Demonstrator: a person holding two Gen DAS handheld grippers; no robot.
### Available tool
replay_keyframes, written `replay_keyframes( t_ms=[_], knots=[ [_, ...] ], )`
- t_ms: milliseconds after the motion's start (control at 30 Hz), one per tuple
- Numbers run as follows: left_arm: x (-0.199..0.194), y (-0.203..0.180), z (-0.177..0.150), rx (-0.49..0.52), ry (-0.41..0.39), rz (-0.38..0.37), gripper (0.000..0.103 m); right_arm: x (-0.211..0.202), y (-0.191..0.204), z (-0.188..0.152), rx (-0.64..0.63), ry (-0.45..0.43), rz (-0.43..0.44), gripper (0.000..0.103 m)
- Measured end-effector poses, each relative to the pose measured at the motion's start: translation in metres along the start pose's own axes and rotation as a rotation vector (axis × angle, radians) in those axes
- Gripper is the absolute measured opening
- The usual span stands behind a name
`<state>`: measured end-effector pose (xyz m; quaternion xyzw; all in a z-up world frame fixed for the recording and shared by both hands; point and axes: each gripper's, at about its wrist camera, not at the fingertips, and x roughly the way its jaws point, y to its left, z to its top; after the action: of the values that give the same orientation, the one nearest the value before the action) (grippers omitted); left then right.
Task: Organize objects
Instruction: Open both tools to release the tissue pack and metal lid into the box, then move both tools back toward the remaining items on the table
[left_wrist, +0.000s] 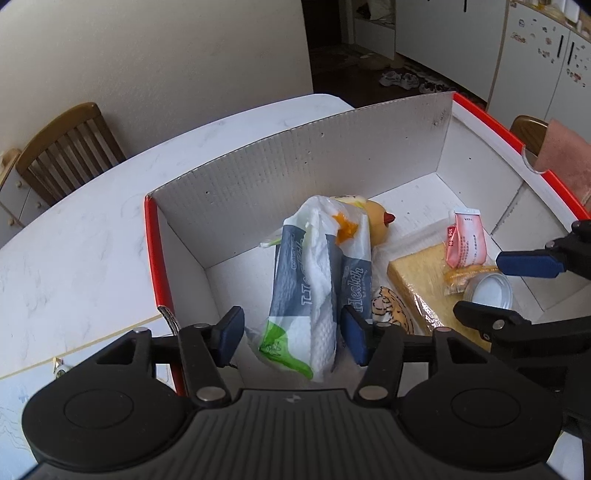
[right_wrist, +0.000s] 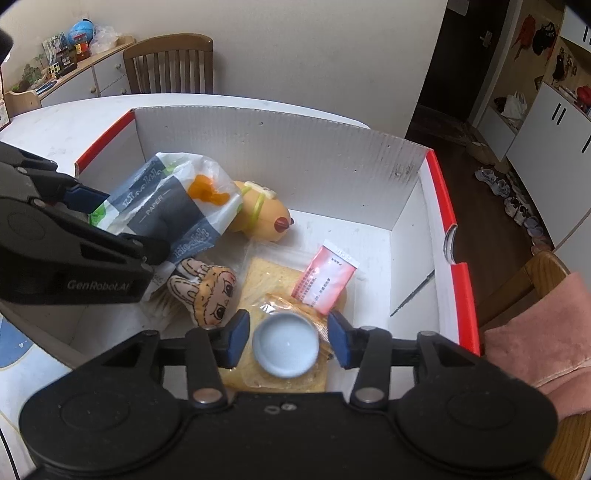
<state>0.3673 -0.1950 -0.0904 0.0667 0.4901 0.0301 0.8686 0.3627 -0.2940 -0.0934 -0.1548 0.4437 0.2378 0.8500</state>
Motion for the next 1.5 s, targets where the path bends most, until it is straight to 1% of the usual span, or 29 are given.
replay_keyframes(
  t_ms=[200, 400, 533, 667, 767, 933, 1000, 1300, 1500],
  knots=[
    [-0.009, 0.001, -0.003, -0.007, -0.028, -0.021, 0.062, -0.008, 0.000, -0.001, 0.013, -0.015, 0.003, 0.053],
    [-0.021, 0.004, -0.007, -0.022, -0.056, -0.055, 0.063, -0.022, 0.000, -0.002, 0.025, -0.044, 0.013, 0.063],
    [-0.029, 0.006, -0.011, -0.030, -0.075, -0.071, 0.063, -0.032, 0.003, -0.002, 0.026, -0.060, 0.017, 0.065],
    [-0.040, 0.009, -0.015, -0.036, -0.099, -0.077, 0.063, -0.043, 0.002, -0.002, 0.036, -0.082, 0.019, 0.073],
    [-0.047, 0.012, -0.019, -0.041, -0.118, -0.092, 0.069, -0.052, 0.003, -0.003, 0.047, -0.100, 0.021, 0.077],
    [-0.064, 0.019, -0.026, -0.054, -0.149, -0.120, 0.069, -0.068, 0.006, -0.004, 0.062, -0.141, 0.030, 0.083],
    [-0.071, 0.022, -0.029, -0.054, -0.162, -0.128, 0.069, -0.076, 0.009, -0.004, 0.069, -0.161, 0.035, 0.088],
    [-0.102, 0.047, -0.044, -0.062, -0.224, -0.182, 0.076, -0.109, 0.034, -0.004, 0.070, -0.233, 0.031, 0.096],
    [-0.123, 0.074, -0.059, -0.069, -0.272, -0.236, 0.077, -0.125, 0.061, -0.005, 0.073, -0.243, 0.007, 0.099]
  ],
)
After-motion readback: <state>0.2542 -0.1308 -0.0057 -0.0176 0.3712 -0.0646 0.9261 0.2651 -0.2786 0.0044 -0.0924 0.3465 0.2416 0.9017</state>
